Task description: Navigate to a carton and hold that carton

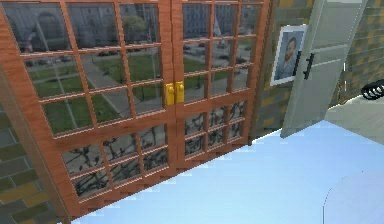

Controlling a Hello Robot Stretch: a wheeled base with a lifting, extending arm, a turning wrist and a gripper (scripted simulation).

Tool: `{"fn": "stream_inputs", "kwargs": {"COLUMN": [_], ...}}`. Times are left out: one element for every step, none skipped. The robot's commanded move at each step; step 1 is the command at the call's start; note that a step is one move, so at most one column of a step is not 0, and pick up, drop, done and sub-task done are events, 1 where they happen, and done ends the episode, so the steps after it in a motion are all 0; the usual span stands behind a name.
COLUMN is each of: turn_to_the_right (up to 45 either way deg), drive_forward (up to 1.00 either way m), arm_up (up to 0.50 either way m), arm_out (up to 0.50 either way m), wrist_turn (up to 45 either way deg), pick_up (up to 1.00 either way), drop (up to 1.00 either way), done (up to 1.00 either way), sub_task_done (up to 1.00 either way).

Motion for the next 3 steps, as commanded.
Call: {"fn": "stream_inputs", "kwargs": {"turn_to_the_right": [0.0,0.0,0.0], "drive_forward": [0.0,0.0,0.0], "arm_up": [0.0,0.0,0.0], "arm_out": [0.0,0.0,0.0], "wrist_turn": [45.0,45.0,45.0], "pick_up": [0.0,0.0,0.0], "drop": [0.0,0.0,0.0], "done": [0.0,0.0,0.0], "sub_task_done": [0.0,0.0,0.0]}}
